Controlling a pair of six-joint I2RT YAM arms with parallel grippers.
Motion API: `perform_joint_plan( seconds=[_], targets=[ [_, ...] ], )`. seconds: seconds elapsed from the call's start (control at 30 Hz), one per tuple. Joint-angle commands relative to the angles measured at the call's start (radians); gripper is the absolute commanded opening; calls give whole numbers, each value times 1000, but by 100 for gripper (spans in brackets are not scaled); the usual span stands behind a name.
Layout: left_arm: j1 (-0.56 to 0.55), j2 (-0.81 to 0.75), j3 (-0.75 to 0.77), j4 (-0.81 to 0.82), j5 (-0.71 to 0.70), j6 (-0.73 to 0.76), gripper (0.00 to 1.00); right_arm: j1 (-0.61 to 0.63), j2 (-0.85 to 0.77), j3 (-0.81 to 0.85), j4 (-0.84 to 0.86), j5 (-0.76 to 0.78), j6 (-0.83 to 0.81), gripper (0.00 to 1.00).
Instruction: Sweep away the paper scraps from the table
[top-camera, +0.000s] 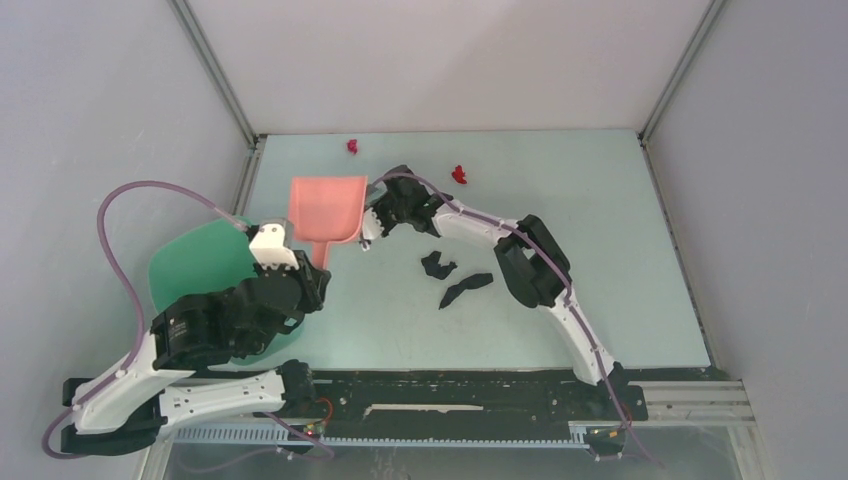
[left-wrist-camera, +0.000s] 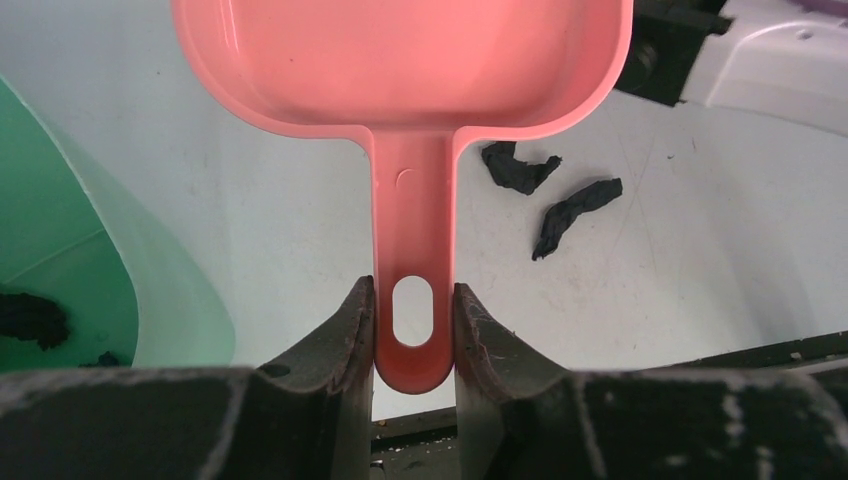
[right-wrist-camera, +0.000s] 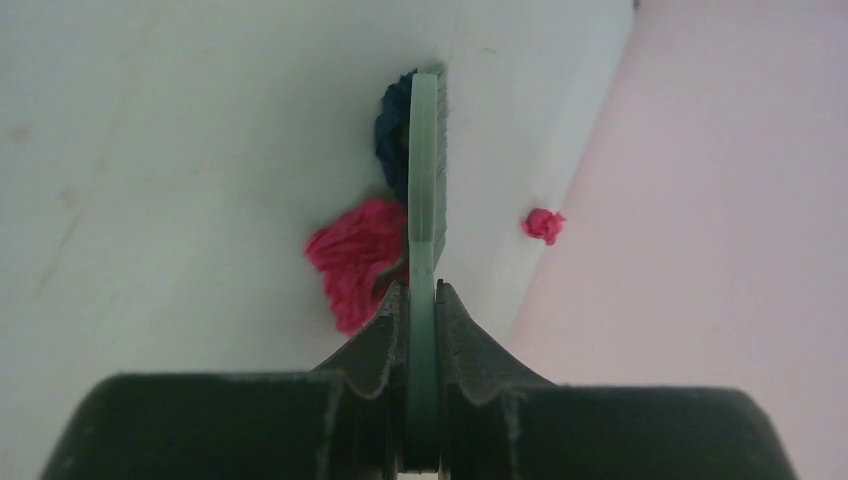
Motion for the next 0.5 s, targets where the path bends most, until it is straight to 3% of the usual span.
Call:
perform_joint_plan(
  seconds=[0.0, 0.13, 0.27, 0.47],
  targets=[
    [1, 4, -16, 39, 1, 27, 0, 15, -178, -61, -312, 5, -103, 0],
    [1, 37, 1, 41, 30, 74, 0, 24, -344, -246, -486, 44, -150, 0],
    [1, 85, 23, 21, 69, 111, 0, 28, -497, -407, -645, 65, -83, 0],
    [1, 177, 50, -1, 135, 175, 0, 1, -736, -678, -722, 53, 39, 0]
  ],
)
